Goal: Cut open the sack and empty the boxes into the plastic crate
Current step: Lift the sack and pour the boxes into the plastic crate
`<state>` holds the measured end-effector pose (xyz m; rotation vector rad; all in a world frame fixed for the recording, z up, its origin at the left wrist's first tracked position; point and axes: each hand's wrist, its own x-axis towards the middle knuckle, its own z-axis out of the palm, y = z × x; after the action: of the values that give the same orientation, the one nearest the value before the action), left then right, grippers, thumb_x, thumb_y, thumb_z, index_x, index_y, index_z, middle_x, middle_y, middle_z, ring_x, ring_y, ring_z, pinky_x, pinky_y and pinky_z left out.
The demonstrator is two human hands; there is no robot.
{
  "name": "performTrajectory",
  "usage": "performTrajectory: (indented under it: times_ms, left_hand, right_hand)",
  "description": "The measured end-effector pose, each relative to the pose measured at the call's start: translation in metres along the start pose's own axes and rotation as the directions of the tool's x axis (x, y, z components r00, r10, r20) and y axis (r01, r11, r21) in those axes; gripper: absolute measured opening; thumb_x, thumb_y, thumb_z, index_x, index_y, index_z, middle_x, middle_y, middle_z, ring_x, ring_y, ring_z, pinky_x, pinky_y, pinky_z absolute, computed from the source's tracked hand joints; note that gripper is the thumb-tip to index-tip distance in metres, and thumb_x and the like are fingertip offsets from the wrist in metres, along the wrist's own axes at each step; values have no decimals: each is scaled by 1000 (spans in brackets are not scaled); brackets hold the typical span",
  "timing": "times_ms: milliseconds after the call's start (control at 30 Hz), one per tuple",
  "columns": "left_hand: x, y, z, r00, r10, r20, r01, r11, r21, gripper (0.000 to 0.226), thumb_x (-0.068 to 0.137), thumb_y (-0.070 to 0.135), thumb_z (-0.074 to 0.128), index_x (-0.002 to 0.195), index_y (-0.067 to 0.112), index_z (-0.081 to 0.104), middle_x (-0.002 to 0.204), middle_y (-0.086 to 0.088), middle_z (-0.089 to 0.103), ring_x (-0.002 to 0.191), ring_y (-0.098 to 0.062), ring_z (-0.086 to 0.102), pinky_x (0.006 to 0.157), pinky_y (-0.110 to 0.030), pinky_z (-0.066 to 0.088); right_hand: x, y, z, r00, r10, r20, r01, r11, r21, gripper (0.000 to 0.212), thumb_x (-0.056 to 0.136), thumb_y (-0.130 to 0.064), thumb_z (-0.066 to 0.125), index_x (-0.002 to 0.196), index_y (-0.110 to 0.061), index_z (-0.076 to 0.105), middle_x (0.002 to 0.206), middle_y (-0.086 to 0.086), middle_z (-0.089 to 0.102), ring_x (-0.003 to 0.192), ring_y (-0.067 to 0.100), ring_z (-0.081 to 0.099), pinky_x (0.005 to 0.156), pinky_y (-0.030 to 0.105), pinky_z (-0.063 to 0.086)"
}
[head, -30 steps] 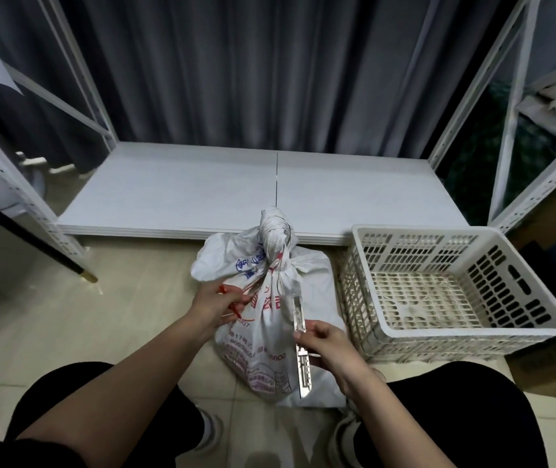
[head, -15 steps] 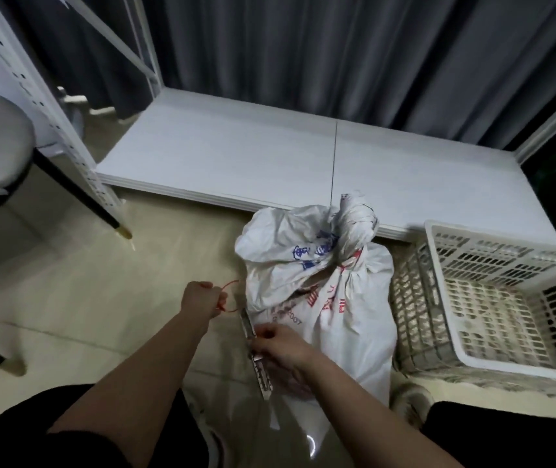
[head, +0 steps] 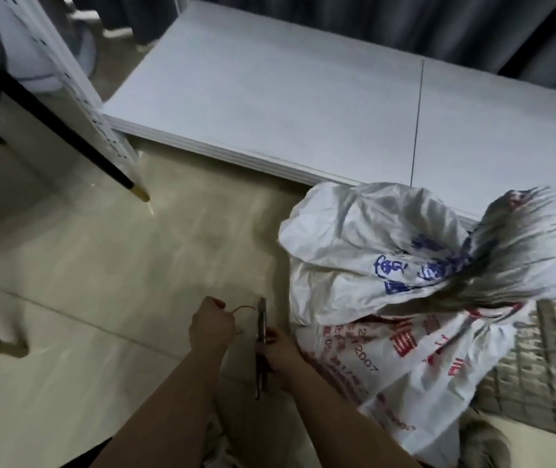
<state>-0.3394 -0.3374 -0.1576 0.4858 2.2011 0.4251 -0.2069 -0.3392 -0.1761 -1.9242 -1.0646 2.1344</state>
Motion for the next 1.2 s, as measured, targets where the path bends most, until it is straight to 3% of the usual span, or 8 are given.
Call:
performTrajectory:
  times_ms: [100,200,333,533,667,933,1067,1200]
  left_hand:
    - [20,-18,15,998,-70,0,70,997,27,24,84,18,61,108,15,57,99,-12,68,87,-32,67,81,-37,55]
    - [37,-34,28,992,-122,28,120,992,47,24,85,23,60,108,16,54,98,-12,68,87,-32,66,82,-42,56]
    - [50,-46,41,986,-160,38,160,987,-3,27,84,24,59,109,14,53,100,-12,68,89,-33,66,83,-44,56]
    - [51,-41,45,976,-214,43,216,974,-72,39,89,19,57,124,5,46,119,-22,56,102,-41,61,90,-48,52]
    - [51,-37,47,966,-253,59,256,964,-68,54,90,12,56,136,-2,33,138,-28,34,117,-46,47,99,-49,45]
    - [45,-26,45,962,-257,89,260,966,-21,54,93,11,51,141,-2,29,144,-27,27,129,-42,35,104,-40,37]
    - [34,-26,46,980,-196,43,195,980,30,39,95,14,49,129,-3,39,137,-27,31,119,-44,42,102,-42,38]
    - [30,-26,49,978,-198,68,196,980,36,36,95,15,49,127,-1,41,138,-25,30,118,-44,44,100,-40,37]
  right_hand:
    - [23,13,0,996,-62,-68,60,998,-37,24,90,-9,55,113,-10,61,104,5,64,96,18,60,77,24,53]
    - [47,25,6,991,-61,-120,54,997,-63,30,89,-20,60,118,-13,57,101,-5,60,92,9,56,75,17,46]
    - [117,84,14,982,25,-189,-55,987,-153,53,67,-50,61,112,-21,60,106,1,66,98,22,65,84,40,56]
    - [79,43,14,978,28,-207,-61,987,-152,28,83,-16,61,111,-9,58,106,0,61,100,21,59,94,38,49]
    - [77,39,10,973,72,-219,-103,986,-131,36,91,3,45,126,-5,46,121,11,54,101,16,47,92,27,39]
    - [69,27,4,986,39,-163,-71,978,-195,40,93,0,46,133,-4,43,132,11,49,123,24,47,88,16,32]
    - [65,31,13,982,-82,-168,17,934,-357,23,87,0,48,90,-21,56,115,13,58,102,25,55,78,22,39]
    - [59,35,17,997,-81,-3,67,848,-526,36,94,-6,42,125,-15,56,136,9,37,120,27,45,91,22,35]
